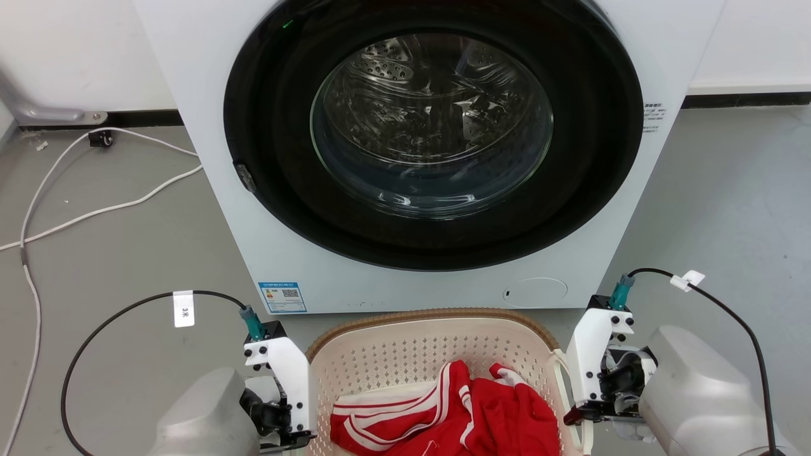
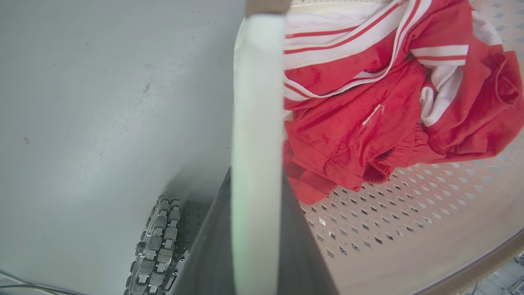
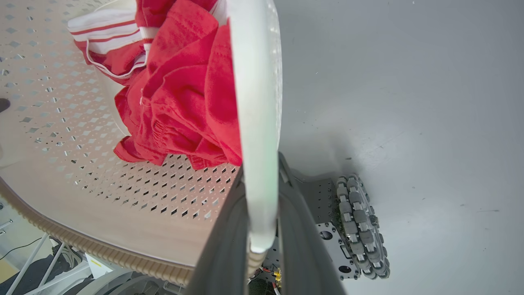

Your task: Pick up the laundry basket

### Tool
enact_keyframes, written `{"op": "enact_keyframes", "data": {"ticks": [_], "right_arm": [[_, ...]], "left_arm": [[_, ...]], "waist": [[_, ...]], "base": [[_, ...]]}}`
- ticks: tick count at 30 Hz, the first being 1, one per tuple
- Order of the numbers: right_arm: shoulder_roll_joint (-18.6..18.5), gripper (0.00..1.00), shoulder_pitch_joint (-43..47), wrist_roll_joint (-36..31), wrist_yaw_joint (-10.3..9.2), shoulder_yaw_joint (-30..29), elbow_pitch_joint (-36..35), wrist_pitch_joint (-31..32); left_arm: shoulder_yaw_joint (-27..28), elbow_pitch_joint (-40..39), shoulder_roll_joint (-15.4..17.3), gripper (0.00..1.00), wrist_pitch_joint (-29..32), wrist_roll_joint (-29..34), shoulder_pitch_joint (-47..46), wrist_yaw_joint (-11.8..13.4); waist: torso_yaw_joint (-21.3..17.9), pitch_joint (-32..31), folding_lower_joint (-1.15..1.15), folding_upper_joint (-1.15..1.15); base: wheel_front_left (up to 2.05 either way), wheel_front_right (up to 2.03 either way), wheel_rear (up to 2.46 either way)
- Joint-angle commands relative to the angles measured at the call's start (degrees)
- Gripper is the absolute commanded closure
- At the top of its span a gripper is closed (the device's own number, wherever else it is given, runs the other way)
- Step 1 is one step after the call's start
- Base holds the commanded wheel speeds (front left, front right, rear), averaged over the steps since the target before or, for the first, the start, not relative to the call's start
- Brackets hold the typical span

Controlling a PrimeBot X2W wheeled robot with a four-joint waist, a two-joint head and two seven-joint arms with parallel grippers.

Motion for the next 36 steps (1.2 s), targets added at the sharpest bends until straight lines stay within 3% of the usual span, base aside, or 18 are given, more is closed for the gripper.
{"op": "enact_keyframes", "data": {"ticks": [1, 36], "right_arm": [[0.5, 1.0, 0.2, 0.1, 0.14, -0.4, -0.2, 0.2], [0.7, 1.0, 0.7, -2.1, 0.15, -3.2, -0.2, 0.7]], "left_arm": [[-0.2, 0.0, 0.1, 1.0, -0.2, -0.3, -0.7, -0.1], [-1.9, 0.0, 0.3, 1.0, -0.9, -2.3, -0.8, -0.1]], "waist": [[0.0, 0.0, 0.0, 0.0], [-0.1, 0.1, 0.0, 0.0]], "base": [[0.0, 0.0, 0.0], [0.0, 0.0, 0.0]]}}
